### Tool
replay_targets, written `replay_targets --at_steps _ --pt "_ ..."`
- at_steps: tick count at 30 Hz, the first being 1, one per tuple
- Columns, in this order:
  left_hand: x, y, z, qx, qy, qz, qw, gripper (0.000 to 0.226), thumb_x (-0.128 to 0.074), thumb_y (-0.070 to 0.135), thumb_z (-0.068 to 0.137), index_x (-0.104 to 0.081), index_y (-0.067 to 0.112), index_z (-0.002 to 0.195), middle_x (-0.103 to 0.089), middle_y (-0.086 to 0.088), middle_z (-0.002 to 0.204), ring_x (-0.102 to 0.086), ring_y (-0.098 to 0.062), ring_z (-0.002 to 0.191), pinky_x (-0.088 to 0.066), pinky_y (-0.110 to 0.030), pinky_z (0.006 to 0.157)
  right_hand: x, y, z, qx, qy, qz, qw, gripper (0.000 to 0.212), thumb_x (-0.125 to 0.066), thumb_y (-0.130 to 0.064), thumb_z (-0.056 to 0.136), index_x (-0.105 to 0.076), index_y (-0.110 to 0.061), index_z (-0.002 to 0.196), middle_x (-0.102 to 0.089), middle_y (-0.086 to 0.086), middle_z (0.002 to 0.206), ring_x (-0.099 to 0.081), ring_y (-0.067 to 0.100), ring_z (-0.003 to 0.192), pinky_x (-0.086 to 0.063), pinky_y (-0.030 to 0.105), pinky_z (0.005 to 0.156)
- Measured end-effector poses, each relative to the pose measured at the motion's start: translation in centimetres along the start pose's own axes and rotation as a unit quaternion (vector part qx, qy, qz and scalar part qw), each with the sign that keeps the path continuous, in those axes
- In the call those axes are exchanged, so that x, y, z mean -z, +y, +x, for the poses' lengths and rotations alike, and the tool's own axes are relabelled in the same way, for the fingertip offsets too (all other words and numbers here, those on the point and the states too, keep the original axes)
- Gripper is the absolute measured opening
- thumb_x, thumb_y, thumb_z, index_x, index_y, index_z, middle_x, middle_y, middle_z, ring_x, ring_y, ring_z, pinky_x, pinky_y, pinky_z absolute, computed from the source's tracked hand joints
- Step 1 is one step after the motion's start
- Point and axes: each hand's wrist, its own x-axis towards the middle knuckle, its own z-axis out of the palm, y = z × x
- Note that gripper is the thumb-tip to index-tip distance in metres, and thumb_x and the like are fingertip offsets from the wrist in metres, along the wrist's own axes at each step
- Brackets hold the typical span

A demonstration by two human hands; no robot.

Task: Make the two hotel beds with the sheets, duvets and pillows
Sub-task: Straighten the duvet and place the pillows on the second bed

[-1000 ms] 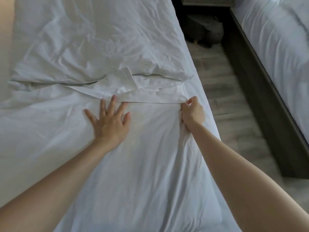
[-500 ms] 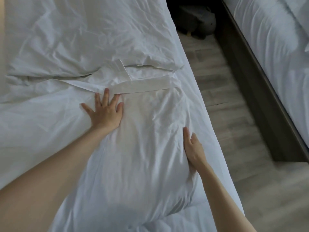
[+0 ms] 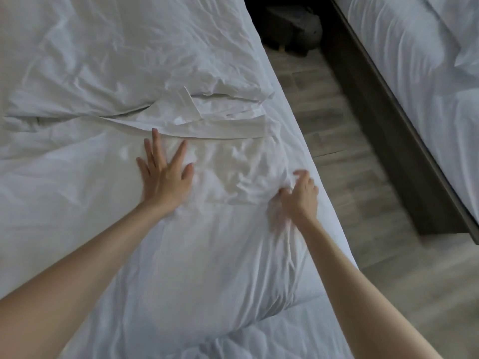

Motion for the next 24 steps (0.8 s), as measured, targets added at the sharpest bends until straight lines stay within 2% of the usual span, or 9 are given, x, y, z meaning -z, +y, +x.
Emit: replay_targets --at_steps 1,3,6,10,12,15,18,21,24 --pt "-0.2 0.0 -0.5 -0.011 0.023 -0.012 1.000 0.052 -0.045 0.037 0.098 -0.030 0.037 0.148 0.019 -0.010 0.159 0.014 -0.035 0.146 0.001 -0.056 0.116 0.5 -1.1 0.8 0.059 0.025 -0.005 0.998 0.039 -0.052 -0.018 0.092 -0.043 -0.021 0.129 -0.052 0.006 0.126 -0.044 0.030 0.117 -0.038 0.043 0.091" --pt "-0.7 -0.2 -1.2 -0.026 0.044 -0.008 0.999 0.051 -0.048 0.034 0.097 -0.036 0.033 0.147 0.005 -0.017 0.158 0.003 -0.040 0.145 -0.003 -0.060 0.115 1.2 -3.5 2.9 0.140 0.048 0.005 0.989 0.045 -0.049 -0.022 0.096 -0.038 -0.030 0.139 -0.050 0.005 0.126 -0.048 0.026 0.113 -0.044 0.045 0.089" --pt "-1.2 -0.3 -0.9 -0.006 0.009 0.015 1.000 0.054 -0.043 0.040 0.097 -0.029 0.036 0.149 -0.007 -0.015 0.154 -0.004 -0.038 0.143 -0.002 -0.061 0.114 1.3 -6.1 6.4 0.182 0.016 -0.058 0.981 0.048 -0.050 -0.028 0.097 -0.037 -0.036 0.142 -0.044 0.006 0.126 -0.051 0.024 0.109 -0.050 0.044 0.080" --pt "-1.3 -0.5 0.0 0.023 -0.038 0.009 0.999 0.054 -0.037 0.049 0.097 -0.021 0.044 0.149 -0.001 -0.008 0.157 0.001 -0.029 0.145 0.002 -0.056 0.114 0.5 -7.0 9.8 0.238 -0.023 -0.165 0.957 0.043 -0.052 -0.016 0.092 -0.053 -0.027 0.133 -0.038 0.001 0.143 -0.054 0.027 0.112 -0.044 0.034 0.076" --pt "-1.3 -0.6 0.1 0.029 -0.051 0.016 0.998 0.055 -0.037 0.050 0.097 -0.021 0.045 0.149 -0.001 -0.008 0.157 0.000 -0.029 0.145 0.000 -0.055 0.115 0.0 -7.2 10.7 0.255 0.004 -0.193 0.947 0.039 -0.049 -0.013 0.090 -0.060 -0.027 0.125 -0.045 -0.002 0.138 -0.056 0.026 0.109 -0.041 0.032 0.073" --pt "-1.2 -0.6 0.4 0.029 -0.063 0.022 0.997 0.055 -0.039 0.049 0.097 -0.021 0.045 0.149 -0.003 -0.009 0.157 -0.002 -0.029 0.144 -0.004 -0.055 0.115 -1.0 -7.6 11.7 0.281 0.032 -0.205 0.937 0.027 -0.048 -0.019 0.093 -0.070 -0.025 0.109 -0.053 0.000 0.118 -0.059 0.028 0.094 -0.035 0.030 0.067" --pt "-0.8 -0.7 0.6 0.035 -0.089 0.014 0.995 0.056 -0.039 0.050 0.097 -0.020 0.046 0.149 -0.002 -0.009 0.157 -0.002 -0.028 0.144 -0.005 -0.053 0.115 -1.0 -8.2 12.4 0.217 0.061 -0.108 0.968 0.026 -0.045 -0.026 0.095 -0.067 -0.016 0.105 -0.051 -0.007 0.088 -0.058 0.029 0.083 -0.030 0.027 0.058" --pt "-0.2 -0.5 0.7 0.038 -0.132 0.000 0.990 0.056 -0.039 0.050 0.098 -0.016 0.049 0.149 0.005 -0.007 0.159 0.004 -0.025 0.146 -0.002 -0.054 0.116 0.3 -10.3 13.3 0.184 0.088 -0.021 0.979 0.027 -0.044 -0.019 0.098 -0.069 -0.016 0.108 -0.065 0.000 0.099 -0.061 0.026 0.085 -0.044 0.030 0.067" --pt "0.2 -0.4 0.9 0.038 -0.145 -0.009 0.989 0.057 -0.041 0.051 0.097 -0.016 0.052 0.148 0.005 -0.004 0.160 0.005 -0.024 0.147 -0.002 -0.054 0.116 1.4 -13.2 15.2 0.145 -0.003 0.103 0.984 0.033 -0.039 -0.010 0.094 -0.069 -0.004 0.104 -0.062 0.005 0.087 -0.055 0.023 0.075 -0.044 0.029 0.068"
